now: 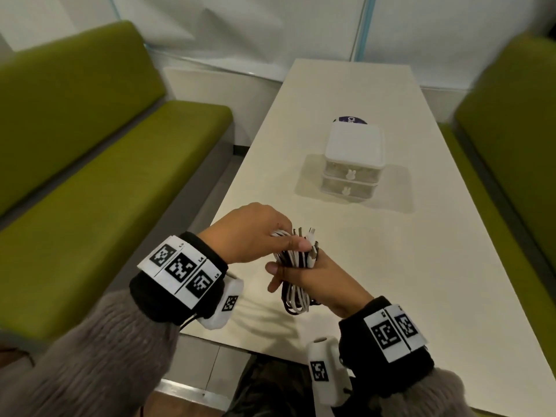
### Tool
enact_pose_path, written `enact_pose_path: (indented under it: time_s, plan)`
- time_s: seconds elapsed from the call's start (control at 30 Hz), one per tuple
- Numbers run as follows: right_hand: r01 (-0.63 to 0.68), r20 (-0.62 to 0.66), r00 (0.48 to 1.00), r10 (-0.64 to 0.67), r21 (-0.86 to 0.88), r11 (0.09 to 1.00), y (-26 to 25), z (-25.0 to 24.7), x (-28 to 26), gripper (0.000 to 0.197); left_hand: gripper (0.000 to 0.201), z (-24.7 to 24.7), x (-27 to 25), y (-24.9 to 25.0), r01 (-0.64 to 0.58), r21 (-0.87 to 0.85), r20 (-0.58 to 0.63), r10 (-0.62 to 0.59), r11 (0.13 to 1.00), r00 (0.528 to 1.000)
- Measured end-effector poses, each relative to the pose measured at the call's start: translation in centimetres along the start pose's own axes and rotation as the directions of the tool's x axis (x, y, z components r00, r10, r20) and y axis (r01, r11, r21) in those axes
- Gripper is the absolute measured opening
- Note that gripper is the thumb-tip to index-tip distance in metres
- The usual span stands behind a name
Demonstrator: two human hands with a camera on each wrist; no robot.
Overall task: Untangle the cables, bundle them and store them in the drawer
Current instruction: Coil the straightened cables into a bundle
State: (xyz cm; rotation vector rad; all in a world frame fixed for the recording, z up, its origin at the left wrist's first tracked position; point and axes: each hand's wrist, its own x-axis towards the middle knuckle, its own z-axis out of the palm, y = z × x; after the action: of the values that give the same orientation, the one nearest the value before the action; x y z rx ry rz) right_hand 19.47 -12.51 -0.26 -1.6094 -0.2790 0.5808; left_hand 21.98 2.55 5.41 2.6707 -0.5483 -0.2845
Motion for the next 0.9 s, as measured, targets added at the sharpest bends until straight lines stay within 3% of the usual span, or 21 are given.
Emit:
enact_pose_path:
  time_s: [0.1,0.2,0.3,0.43,0.57,0.7,0.9]
  plan:
    - [0.008,0.039,0.999,-0.008,0.007,1.000,-0.3,0.0,0.0,0.027,0.053,0.0,-0.1,0.2,-0.014,0.026,-0.009,0.014,1.000,1.000]
    - [-0.016,0.038,0.999,0.015,0.044,0.999,-0.9,0.0,0.0,0.025,0.057,0.0,-0.1,0.5,-0.003,-0.047,-0.051,0.001,0.999,0.999]
    - [-0.058,-0.074,0.995,0.063,0.062,0.996,-0.8,0.5,0.3,0.007,0.061,0.0,0.1,0.6,0.013,-0.158,-0.124,-0.033,0.987,0.992]
    - [-0.069,-0.248,0.966,0.076,0.036,0.997,0.0,0.8,0.8,0.022,0.060,0.2,0.6,0.4,0.015,-0.214,-0.159,-0.050,0.977,0.986]
    - [-0.045,-0.277,0.960,0.052,0.034,0.998,0.2,0.6,0.7,0.028,0.062,0.4,0.7,0.3,0.014,-0.276,-0.107,-0.045,0.961,0.993]
    - [0.014,-0.397,0.918,0.013,0.067,0.998,0.2,-0.4,0.5,0.023,0.047,0.2,0.4,-0.4,-0.005,-0.261,-0.057,-0.010,0.965,0.998]
    - [0.038,-0.461,0.886,0.054,0.186,0.982,-0.3,-2.1,-0.5,0.031,0.042,2.7,-1.9,-4.0,0.021,-0.376,-0.084,-0.057,0.926,0.995]
